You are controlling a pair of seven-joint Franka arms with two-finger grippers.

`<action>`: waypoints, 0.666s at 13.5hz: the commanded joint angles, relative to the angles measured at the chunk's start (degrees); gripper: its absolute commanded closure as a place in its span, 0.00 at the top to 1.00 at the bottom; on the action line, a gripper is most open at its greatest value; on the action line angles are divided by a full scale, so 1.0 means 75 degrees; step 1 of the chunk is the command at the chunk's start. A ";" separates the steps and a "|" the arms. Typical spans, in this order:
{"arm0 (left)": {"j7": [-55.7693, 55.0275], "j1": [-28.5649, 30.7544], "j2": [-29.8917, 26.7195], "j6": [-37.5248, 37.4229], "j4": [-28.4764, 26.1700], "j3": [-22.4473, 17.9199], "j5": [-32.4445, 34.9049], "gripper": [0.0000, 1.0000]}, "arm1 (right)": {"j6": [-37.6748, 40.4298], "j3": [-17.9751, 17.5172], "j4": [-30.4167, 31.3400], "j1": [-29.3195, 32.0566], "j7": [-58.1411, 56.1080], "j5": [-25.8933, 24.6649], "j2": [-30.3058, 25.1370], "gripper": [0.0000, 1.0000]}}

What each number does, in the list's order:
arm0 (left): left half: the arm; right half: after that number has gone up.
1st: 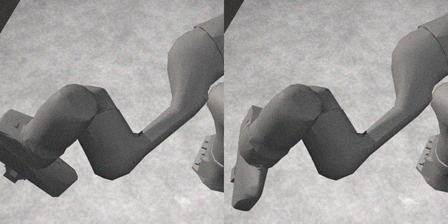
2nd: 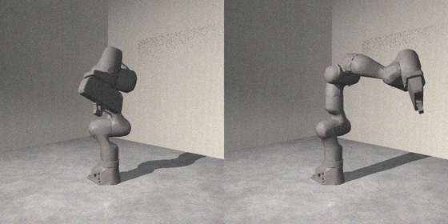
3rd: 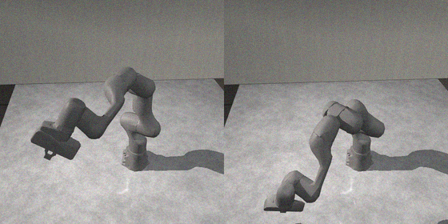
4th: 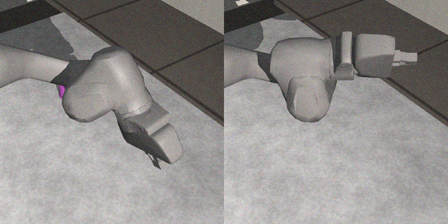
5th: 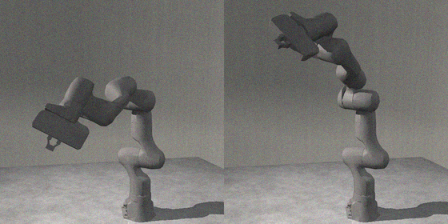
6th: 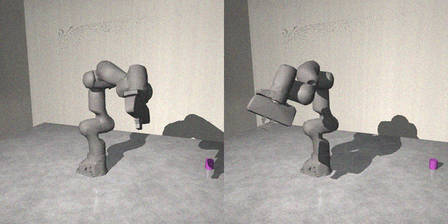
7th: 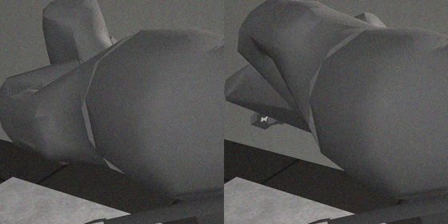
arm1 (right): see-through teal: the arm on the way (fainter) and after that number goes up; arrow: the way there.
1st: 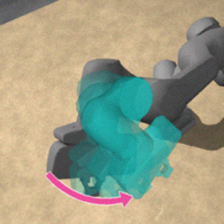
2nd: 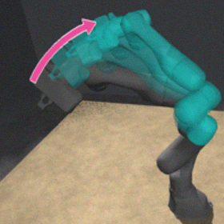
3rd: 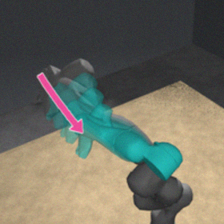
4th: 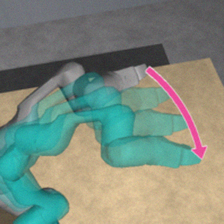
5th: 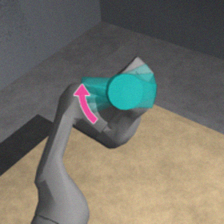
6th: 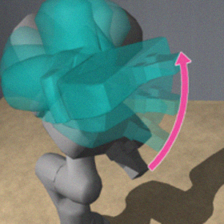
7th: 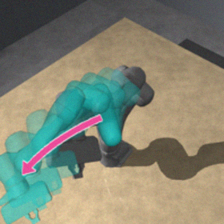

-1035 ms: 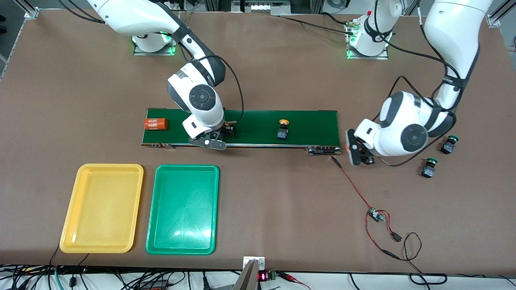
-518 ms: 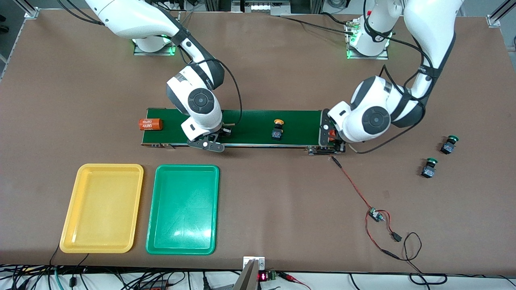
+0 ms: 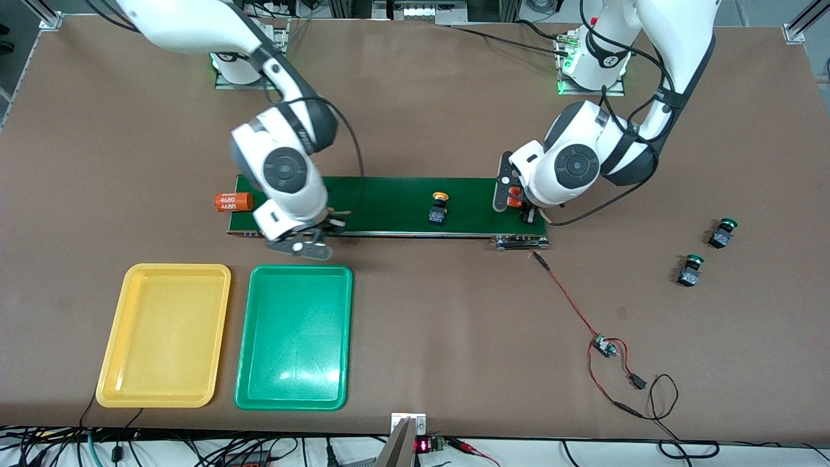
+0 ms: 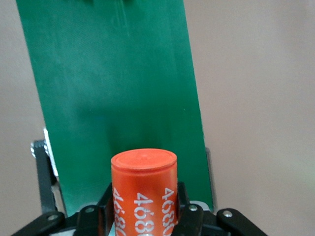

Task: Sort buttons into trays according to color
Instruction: 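Carry the button toward the yellow tray while the left gripper places cylinder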

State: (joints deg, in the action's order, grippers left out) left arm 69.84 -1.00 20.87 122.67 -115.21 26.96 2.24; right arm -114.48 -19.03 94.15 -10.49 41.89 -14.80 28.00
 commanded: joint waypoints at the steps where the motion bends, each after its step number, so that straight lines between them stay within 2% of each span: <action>1: -0.0020 0.0039 -0.0146 0.0471 -0.0341 0.0026 -0.0018 0.00 | 0.0917 -0.0052 -0.0282 0.0915 -0.1781 0.0028 -0.0592 0.06; 5: -0.0008 0.0039 0.0006 0.1138 -0.0668 0.0015 -0.0006 0.00 | 0.1389 0.0462 -0.0635 0.2053 -0.4899 0.0017 -0.0781 0.06; 8: -0.0019 0.0028 0.0042 0.1643 -0.0916 0.0026 0.0006 0.00 | 0.1098 0.0918 -0.0659 0.2570 -0.6016 -0.0100 -0.0501 0.06; 9: -0.0019 -0.0019 0.0042 0.1632 -0.0916 0.0026 0.0006 0.12 | 0.0702 0.1338 -0.0647 0.2582 -0.6344 -0.0077 -0.0337 0.06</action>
State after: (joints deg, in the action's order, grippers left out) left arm 69.84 -0.96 21.67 134.15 -121.33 27.02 2.24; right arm -106.29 -11.93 90.13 8.76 -1.79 -14.82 23.18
